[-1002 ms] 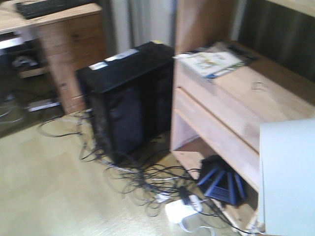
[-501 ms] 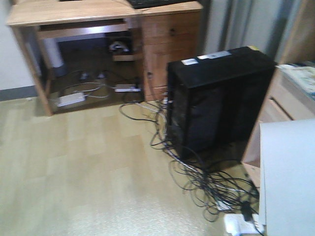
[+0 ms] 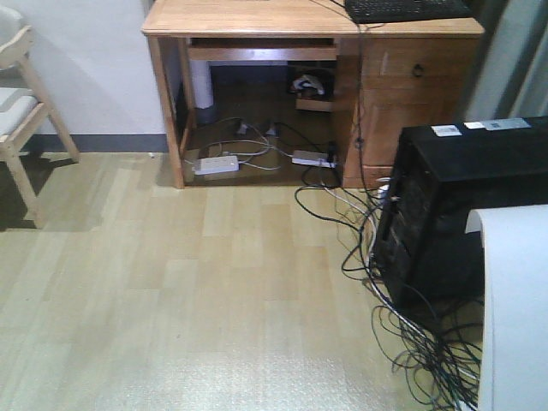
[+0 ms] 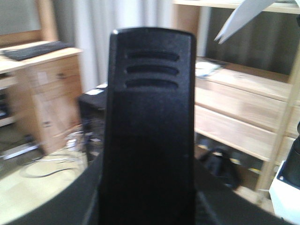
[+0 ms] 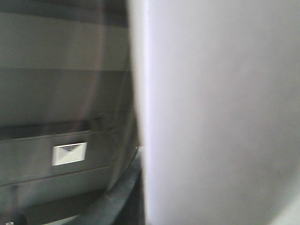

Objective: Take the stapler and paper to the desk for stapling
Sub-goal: 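Turn the base away from the shelf toward the desk, then drive the base up to the wooden desk with the monitor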

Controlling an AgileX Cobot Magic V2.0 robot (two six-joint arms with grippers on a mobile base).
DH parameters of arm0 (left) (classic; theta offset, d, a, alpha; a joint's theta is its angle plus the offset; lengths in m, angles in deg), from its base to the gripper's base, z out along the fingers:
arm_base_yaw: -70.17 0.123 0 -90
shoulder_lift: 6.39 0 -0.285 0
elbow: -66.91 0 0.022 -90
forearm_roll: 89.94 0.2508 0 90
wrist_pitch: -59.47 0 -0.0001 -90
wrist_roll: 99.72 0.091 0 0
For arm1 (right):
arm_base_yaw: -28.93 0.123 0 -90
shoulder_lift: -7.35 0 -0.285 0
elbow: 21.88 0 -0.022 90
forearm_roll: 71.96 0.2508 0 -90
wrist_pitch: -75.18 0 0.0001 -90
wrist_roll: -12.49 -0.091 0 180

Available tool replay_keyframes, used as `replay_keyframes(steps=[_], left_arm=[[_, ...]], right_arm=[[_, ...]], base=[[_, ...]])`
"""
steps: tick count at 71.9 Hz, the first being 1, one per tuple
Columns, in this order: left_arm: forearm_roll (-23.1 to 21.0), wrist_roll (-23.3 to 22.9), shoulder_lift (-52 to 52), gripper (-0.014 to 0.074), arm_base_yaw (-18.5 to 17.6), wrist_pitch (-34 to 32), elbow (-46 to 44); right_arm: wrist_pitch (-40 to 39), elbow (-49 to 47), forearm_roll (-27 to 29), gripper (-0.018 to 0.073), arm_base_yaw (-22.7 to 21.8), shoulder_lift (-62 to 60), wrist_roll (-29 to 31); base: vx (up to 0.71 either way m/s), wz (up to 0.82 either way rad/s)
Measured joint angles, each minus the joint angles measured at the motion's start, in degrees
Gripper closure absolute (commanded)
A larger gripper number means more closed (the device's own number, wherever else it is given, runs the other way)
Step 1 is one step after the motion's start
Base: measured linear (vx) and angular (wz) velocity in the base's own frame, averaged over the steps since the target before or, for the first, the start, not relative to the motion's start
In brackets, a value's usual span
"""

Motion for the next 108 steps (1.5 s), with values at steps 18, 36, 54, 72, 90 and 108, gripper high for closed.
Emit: replay_keyframes(steps=[18,36,54,72,90,108], left_arm=[[0.0,0.0,0.0,0.0603,0.0,0.0,0.0],[0.0,0.0,0.0,0.0603,0.0,0.0,0.0],[0.0,0.0,0.0,0.0603,0.0,0.0,0.0],[0.0,0.0,0.0,0.0603,0.0,0.0,0.0],[0.0,0.0,0.0,0.0603,0.0,0.02,0.0],[0.0,0.0,0.0,0.0603,0.0,0.02,0.0]], right_arm=[[-0.06,0.0,0.0,0.0564,0.0,0.0,0.0],[-0.3,0.0,0.0,0.0564,0.0,0.0,0.0],[-0.36,0.0,0.0,0.0564,0.0,0.0,0.0],[-0.36,0.0,0.0,0.0564,0.0,0.0,0.05],[-0.36,0.0,-0.11,0.0564,0.0,0.0,0.05],[-0.36,0.0,-0.23,0.0564,0.0,0.0,0.05]], base=[[0.19,0.21],[0.29,0.05],[0.39,-0.07],[0.42,-0.04],[0.42,-0.01],[0.4,0.05]])
